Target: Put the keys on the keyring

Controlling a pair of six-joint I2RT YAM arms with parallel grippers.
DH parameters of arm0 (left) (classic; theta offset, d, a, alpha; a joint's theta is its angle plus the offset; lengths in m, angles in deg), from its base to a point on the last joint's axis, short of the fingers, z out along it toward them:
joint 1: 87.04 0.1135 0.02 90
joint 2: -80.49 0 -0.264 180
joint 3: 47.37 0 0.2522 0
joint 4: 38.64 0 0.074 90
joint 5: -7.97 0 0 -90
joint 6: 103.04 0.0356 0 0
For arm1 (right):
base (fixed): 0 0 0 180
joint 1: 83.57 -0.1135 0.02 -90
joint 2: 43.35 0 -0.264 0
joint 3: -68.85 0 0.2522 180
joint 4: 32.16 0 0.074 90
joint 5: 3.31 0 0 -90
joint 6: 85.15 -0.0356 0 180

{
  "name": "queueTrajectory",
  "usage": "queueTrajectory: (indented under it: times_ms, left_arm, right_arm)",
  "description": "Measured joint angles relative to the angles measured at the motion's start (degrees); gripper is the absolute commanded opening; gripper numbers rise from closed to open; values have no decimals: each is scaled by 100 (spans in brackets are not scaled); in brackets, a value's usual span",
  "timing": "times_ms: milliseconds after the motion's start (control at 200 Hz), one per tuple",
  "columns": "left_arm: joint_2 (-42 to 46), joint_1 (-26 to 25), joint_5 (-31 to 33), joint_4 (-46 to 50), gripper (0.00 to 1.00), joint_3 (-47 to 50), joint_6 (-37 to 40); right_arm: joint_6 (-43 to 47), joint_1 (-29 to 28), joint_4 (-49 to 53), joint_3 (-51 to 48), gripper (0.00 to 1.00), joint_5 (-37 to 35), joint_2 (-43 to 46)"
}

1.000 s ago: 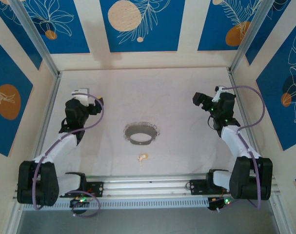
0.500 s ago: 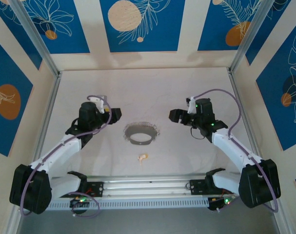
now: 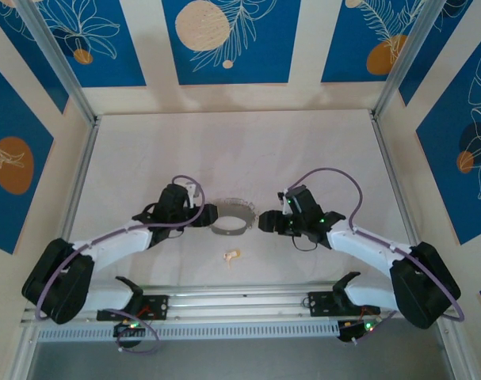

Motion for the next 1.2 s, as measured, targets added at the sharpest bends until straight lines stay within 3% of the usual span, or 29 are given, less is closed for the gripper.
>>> queueTrajectory:
  times_ms: [425, 965, 1200]
  left_arm:
    - [-592, -321, 98, -431, 66, -4, -302]
    - [-1091, -367, 138, -702, 66, -219, -295]
    - [-1331, -372, 203, -846, 66, -302, -273]
  right_arm:
    - [-153, -151, -321, 295, 48, -197, -1106]
    - [-149, -426, -557, 501, 47, -210, -1493]
    - [-140, -420, -560, 682, 38, -254, -1731]
